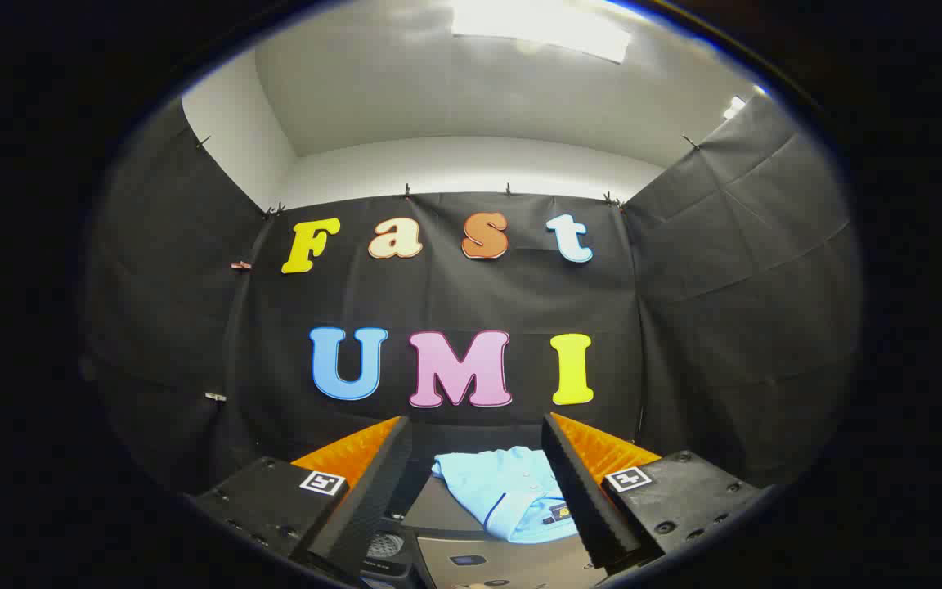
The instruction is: Put the clothes into the washing machine and then close the washing machine lid.
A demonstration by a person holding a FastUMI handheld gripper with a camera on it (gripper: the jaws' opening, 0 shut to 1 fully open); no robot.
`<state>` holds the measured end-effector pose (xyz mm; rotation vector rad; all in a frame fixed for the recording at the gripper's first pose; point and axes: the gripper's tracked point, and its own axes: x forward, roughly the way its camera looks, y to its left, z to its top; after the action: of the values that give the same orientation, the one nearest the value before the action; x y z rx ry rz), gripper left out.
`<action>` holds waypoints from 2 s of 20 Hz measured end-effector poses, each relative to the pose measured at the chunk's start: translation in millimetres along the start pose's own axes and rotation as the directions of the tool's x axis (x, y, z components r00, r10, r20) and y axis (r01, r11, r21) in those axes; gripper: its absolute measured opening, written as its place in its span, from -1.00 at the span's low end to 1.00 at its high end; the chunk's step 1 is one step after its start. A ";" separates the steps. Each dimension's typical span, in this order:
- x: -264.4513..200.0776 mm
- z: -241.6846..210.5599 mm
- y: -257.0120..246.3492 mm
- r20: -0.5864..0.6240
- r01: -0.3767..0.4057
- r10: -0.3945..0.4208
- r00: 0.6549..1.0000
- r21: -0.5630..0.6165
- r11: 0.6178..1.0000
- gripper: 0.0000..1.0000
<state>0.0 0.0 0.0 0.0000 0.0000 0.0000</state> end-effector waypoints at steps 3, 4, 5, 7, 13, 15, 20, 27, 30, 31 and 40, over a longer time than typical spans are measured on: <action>1.2 -1.4 -1.5 -0.005 0.000 0.000 1.000 0.000 1.000 0.99; 0.9 -1.8 -2.2 -0.005 0.001 -0.001 1.000 -0.001 1.000 0.98; 0.8 -2.0 -2.1 -0.006 0.001 -0.001 1.000 -0.002 1.000 0.98; 1.9 -3.0 -3.0 -0.010 0.001 -0.001 1.000 -0.002 1.000 0.99; 2.5 -3.9 -3.2 -0.008 -0.003 0.004 1.000 0.008 1.000 0.98; 3.3 -5.3 -3.6 -0.011 -0.003 0.003 1.000 0.010 1.000 0.99; 2.6 -6.0 -5.2 -0.013 -0.002 0.002 1.000 0.019 1.000 0.99; 14.6 0.5 -11.8 0.002 0.002 -0.002 1.000 0.004 1.000 0.98; 34.1 9.8 -11.4 0.013 -0.011 0.011 1.000 0.004 1.000 0.98; 42.4 10.3 -13.5 0.006 -0.015 0.015 1.000 0.001 1.000 0.98; 147.4 -2.5 -42.1 -0.122 0.009 -0.006 0.992 0.021 1.000 0.98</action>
<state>147.4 -42.1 -2.5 0.0216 0.1227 -0.0077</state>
